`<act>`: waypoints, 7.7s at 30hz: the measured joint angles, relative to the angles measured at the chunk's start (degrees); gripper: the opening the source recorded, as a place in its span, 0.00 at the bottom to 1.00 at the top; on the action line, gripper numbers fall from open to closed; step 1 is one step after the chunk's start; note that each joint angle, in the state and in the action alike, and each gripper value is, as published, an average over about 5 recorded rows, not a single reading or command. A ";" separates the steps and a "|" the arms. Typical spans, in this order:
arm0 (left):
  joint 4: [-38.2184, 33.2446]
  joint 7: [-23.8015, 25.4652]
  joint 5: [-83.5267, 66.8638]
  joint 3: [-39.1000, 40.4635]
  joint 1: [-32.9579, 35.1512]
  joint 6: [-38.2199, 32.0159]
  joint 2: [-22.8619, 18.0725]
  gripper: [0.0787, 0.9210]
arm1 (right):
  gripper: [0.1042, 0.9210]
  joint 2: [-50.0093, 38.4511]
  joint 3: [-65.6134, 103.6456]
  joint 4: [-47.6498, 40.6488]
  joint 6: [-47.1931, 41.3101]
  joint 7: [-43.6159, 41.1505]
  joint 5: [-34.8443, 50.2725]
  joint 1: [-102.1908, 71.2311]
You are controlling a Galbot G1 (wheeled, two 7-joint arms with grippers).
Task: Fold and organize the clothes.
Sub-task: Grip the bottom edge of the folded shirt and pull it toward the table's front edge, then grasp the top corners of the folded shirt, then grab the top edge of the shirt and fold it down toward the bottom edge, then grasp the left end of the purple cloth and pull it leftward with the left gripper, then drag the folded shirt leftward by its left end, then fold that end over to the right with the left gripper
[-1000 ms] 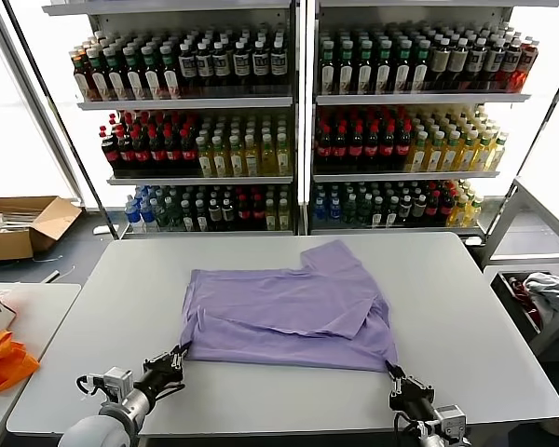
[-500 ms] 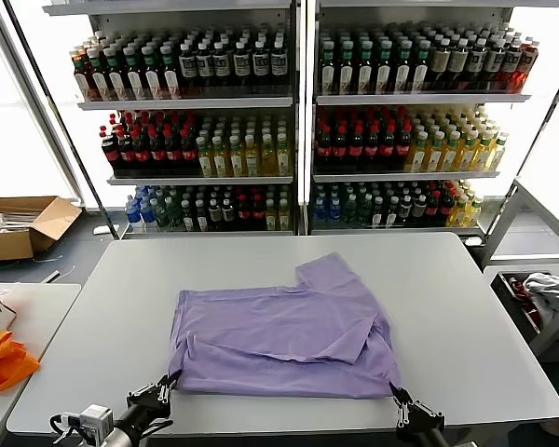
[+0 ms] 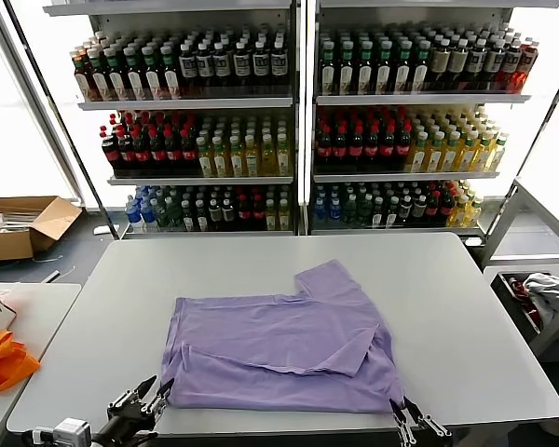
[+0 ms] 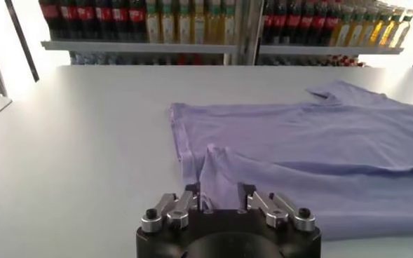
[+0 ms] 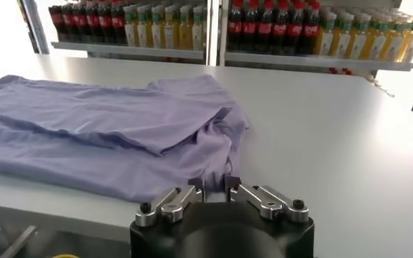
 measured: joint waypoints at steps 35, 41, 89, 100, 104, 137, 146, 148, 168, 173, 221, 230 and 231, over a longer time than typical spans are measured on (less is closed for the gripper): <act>8.71 1.71 -4.86 2.24 -16.35 3.11 9.53 0.88 | 0.88 -14.86 1.81 -7.46 -14.50 -4.36 15.74 28.21; 13.69 3.48 -5.62 4.73 -21.68 3.42 12.50 0.88 | 0.88 -16.52 -6.03 -17.27 -16.57 -8.36 15.79 41.76; 44.53 11.03 -9.56 28.96 -51.66 1.24 17.47 0.46 | 0.51 -0.87 -40.52 -74.53 -12.27 -22.93 5.37 89.99; 43.47 10.18 -10.82 27.89 -50.91 1.14 17.33 0.09 | 0.12 -1.86 -39.07 -71.33 -13.69 -21.30 9.74 88.31; 42.50 9.62 -11.47 27.14 -50.59 1.11 17.74 0.03 | 0.01 -3.17 -37.29 -67.23 -14.04 -20.07 13.22 86.61; 16.97 5.10 -9.51 14.58 -28.50 1.71 21.21 0.03 | 0.00 -17.86 -10.90 -20.20 -11.55 -16.10 27.32 42.07; 12.07 4.98 -3.14 12.82 -19.92 2.19 19.66 0.06 | 0.07 -18.12 -7.84 -16.81 -8.83 -15.52 24.93 33.27; 11.54 4.85 -2.21 12.28 -18.89 2.24 19.61 0.11 | 0.14 -18.17 -7.01 -16.24 -8.18 -15.45 24.72 31.93; 4.33 -2.88 -3.75 5.94 -12.76 -0.32 15.35 0.81 | 0.83 -7.95 8.78 -9.97 5.88 -13.74 16.61 19.51; 4.20 -9.19 -3.86 8.10 -12.69 -2.63 11.64 0.88 | 0.88 -4.58 11.48 -9.94 10.54 -13.76 14.25 15.85; 14.28 -19.67 -7.15 11.61 -14.44 -4.64 7.08 0.02 | 0.88 -0.42 13.68 -8.42 18.95 -13.03 13.29 10.06; 20.89 -10.84 -10.90 -0.94 -16.98 -5.39 17.54 0.02 | 0.88 -0.51 13.15 -7.73 19.04 -12.86 13.17 9.88; 21.90 -9.97 -11.17 -2.14 -17.16 -5.62 18.87 0.02 | 0.88 -0.48 13.18 -7.71 19.09 -12.84 13.17 9.76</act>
